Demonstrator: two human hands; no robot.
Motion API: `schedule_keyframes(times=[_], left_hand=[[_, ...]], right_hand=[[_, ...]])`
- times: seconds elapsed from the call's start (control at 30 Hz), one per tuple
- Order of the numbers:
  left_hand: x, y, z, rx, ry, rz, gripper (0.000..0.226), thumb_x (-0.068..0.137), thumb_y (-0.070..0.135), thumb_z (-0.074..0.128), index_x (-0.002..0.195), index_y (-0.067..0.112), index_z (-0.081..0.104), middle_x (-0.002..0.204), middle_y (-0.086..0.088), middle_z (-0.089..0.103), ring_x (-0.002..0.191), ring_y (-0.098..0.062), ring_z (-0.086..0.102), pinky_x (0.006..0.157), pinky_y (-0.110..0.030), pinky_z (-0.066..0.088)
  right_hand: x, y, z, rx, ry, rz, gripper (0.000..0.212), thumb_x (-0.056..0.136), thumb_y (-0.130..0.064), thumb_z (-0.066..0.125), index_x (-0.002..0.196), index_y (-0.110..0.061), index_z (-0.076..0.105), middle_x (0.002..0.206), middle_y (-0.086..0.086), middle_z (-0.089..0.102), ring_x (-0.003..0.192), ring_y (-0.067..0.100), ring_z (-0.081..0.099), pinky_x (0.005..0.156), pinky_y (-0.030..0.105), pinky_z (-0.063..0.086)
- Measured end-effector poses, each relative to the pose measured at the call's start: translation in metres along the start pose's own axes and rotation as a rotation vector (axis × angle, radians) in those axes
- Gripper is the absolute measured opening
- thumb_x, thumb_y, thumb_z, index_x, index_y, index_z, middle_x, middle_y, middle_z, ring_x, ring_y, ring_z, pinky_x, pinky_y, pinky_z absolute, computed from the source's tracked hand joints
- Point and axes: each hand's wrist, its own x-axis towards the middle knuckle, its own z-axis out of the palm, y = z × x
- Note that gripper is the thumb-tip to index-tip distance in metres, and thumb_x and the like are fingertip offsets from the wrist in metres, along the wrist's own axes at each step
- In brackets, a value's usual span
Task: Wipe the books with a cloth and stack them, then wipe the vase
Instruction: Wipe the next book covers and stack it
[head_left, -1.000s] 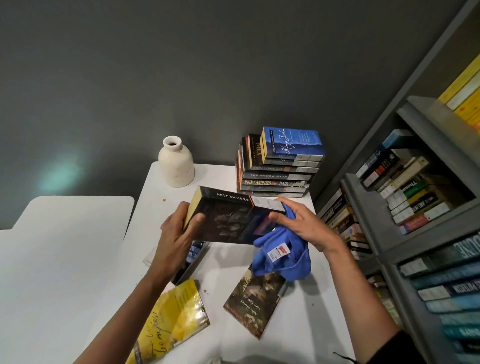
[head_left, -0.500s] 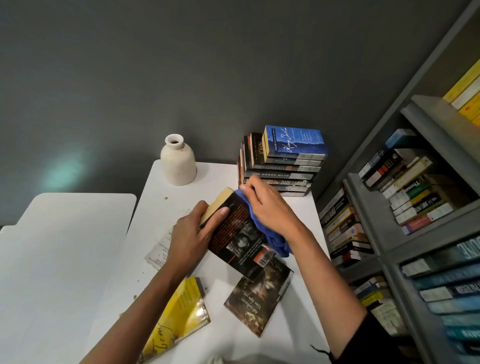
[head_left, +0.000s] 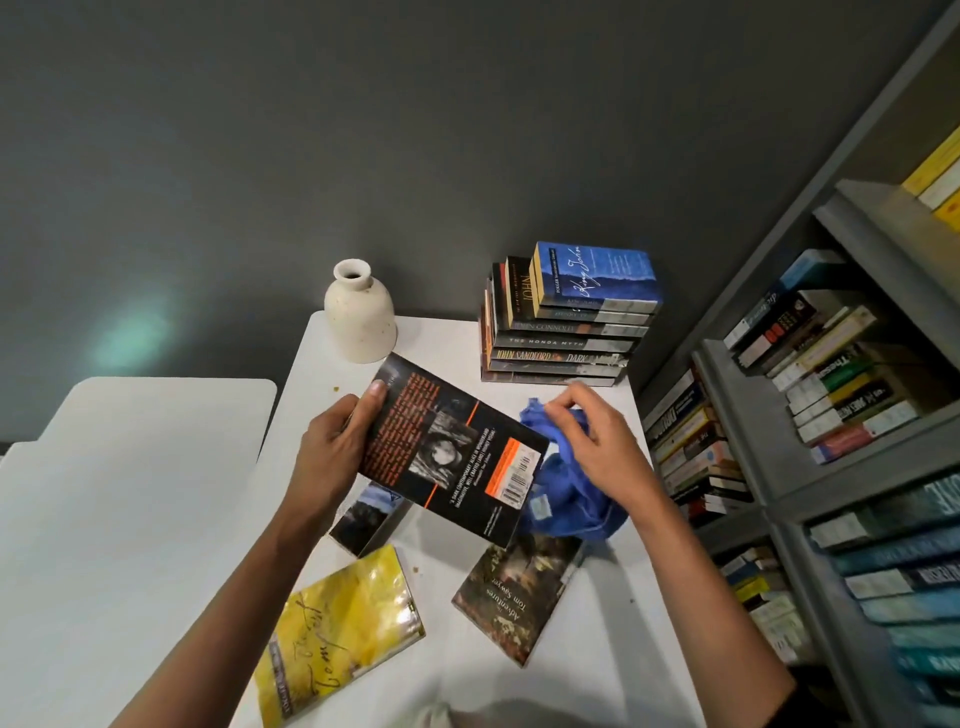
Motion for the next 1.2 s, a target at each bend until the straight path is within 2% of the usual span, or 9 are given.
schedule_keyframes(times=[0.13, 0.2, 0.27, 0.43, 0.5, 0.67, 0.87, 1.07, 1.2], left_hand=[[0.005, 0.005, 0.005, -0.04, 0.025, -0.07, 0.053, 0.094, 0.05, 0.048, 0.093, 0.0, 0.065, 0.084, -0.016, 0.069, 0.073, -0.025, 0.065, 0.066, -0.035, 0.049], [0.008, 0.007, 0.01, -0.071, 0.06, -0.098, 0.044, 0.095, 0.048, 0.049, 0.089, 0.009, 0.068, 0.079, -0.009, 0.07, 0.067, -0.02, 0.067, 0.067, -0.034, 0.052], [0.012, 0.008, 0.014, -0.128, 0.102, -0.13, 0.038, 0.095, 0.046, 0.05, 0.085, 0.015, 0.07, 0.072, -0.003, 0.071, 0.061, -0.015, 0.068, 0.065, -0.033, 0.055], [0.016, 0.002, 0.01, -0.109, 0.092, -0.135, 0.042, 0.094, 0.047, 0.052, 0.084, 0.011, 0.07, 0.061, 0.004, 0.069, 0.054, -0.011, 0.065, 0.061, -0.031, 0.051], [0.014, 0.0, 0.007, -0.09, 0.04, -0.126, 0.047, 0.094, 0.048, 0.051, 0.09, 0.005, 0.069, 0.064, 0.002, 0.07, 0.056, -0.012, 0.065, 0.06, -0.03, 0.049], [0.016, 0.004, 0.01, -0.165, 0.013, -0.114, 0.043, 0.095, 0.045, 0.05, 0.093, 0.006, 0.068, 0.072, -0.003, 0.072, 0.063, -0.016, 0.068, 0.062, -0.03, 0.051], [0.019, 0.007, 0.01, -0.197, 0.079, -0.108, 0.041, 0.094, 0.046, 0.052, 0.086, 0.01, 0.069, 0.067, -0.002, 0.07, 0.059, -0.014, 0.066, 0.054, -0.025, 0.05], [0.013, 0.012, 0.014, -0.15, -0.013, -0.057, 0.058, 0.085, 0.053, 0.051, 0.095, -0.002, 0.066, 0.072, -0.005, 0.071, 0.064, -0.015, 0.067, 0.059, -0.027, 0.049], [0.014, 0.019, 0.02, -0.144, 0.009, 0.003, 0.064, 0.083, 0.058, 0.055, 0.082, -0.005, 0.063, 0.066, -0.009, 0.064, 0.059, -0.016, 0.058, 0.057, -0.03, 0.044]], right_hand=[[-0.008, -0.015, 0.004, 0.027, 0.173, -0.065, 0.02, 0.095, -0.033, 0.053, 0.105, -0.016, 0.056, 0.099, -0.012, 0.057, 0.09, 0.004, 0.06, 0.074, 0.023, 0.051], [-0.015, -0.026, 0.021, -0.15, 0.161, -0.16, 0.025, 0.094, -0.045, 0.048, 0.103, -0.022, 0.052, 0.099, -0.012, 0.05, 0.081, 0.006, 0.059, 0.062, 0.028, 0.055], [-0.025, -0.033, 0.037, -0.327, 0.169, -0.292, 0.024, 0.095, -0.045, 0.044, 0.097, -0.022, 0.05, 0.098, -0.011, 0.047, 0.069, 0.005, 0.056, 0.05, 0.029, 0.053], [-0.054, -0.044, 0.057, -0.337, -0.037, -0.434, 0.026, 0.097, -0.046, 0.044, 0.092, -0.022, 0.051, 0.093, -0.011, 0.049, 0.068, 0.009, 0.056, 0.048, 0.034, 0.049], [-0.051, -0.039, 0.051, -0.336, -0.042, -0.432, 0.023, 0.095, -0.044, 0.049, 0.091, -0.022, 0.053, 0.092, -0.011, 0.051, 0.068, 0.01, 0.058, 0.05, 0.032, 0.049], [-0.021, -0.038, 0.033, -0.394, 0.234, -0.273, 0.022, 0.096, -0.04, 0.046, 0.091, -0.019, 0.053, 0.093, -0.008, 0.049, 0.069, 0.011, 0.055, 0.05, 0.027, 0.043], [-0.051, -0.055, 0.06, -0.376, 0.003, -0.416, 0.023, 0.097, -0.042, 0.046, 0.091, -0.021, 0.053, 0.09, -0.01, 0.049, 0.066, 0.009, 0.054, 0.049, 0.027, 0.045], [-0.012, -0.054, 0.039, -0.382, 0.308, -0.225, 0.017, 0.097, -0.033, 0.051, 0.091, -0.017, 0.052, 0.091, -0.005, 0.051, 0.065, 0.013, 0.054, 0.051, 0.025, 0.036], [-0.021, -0.079, 0.063, -0.366, 0.172, -0.369, 0.026, 0.097, -0.038, 0.044, 0.093, -0.014, 0.053, 0.091, -0.004, 0.05, 0.063, 0.013, 0.056, 0.047, 0.027, 0.042]])
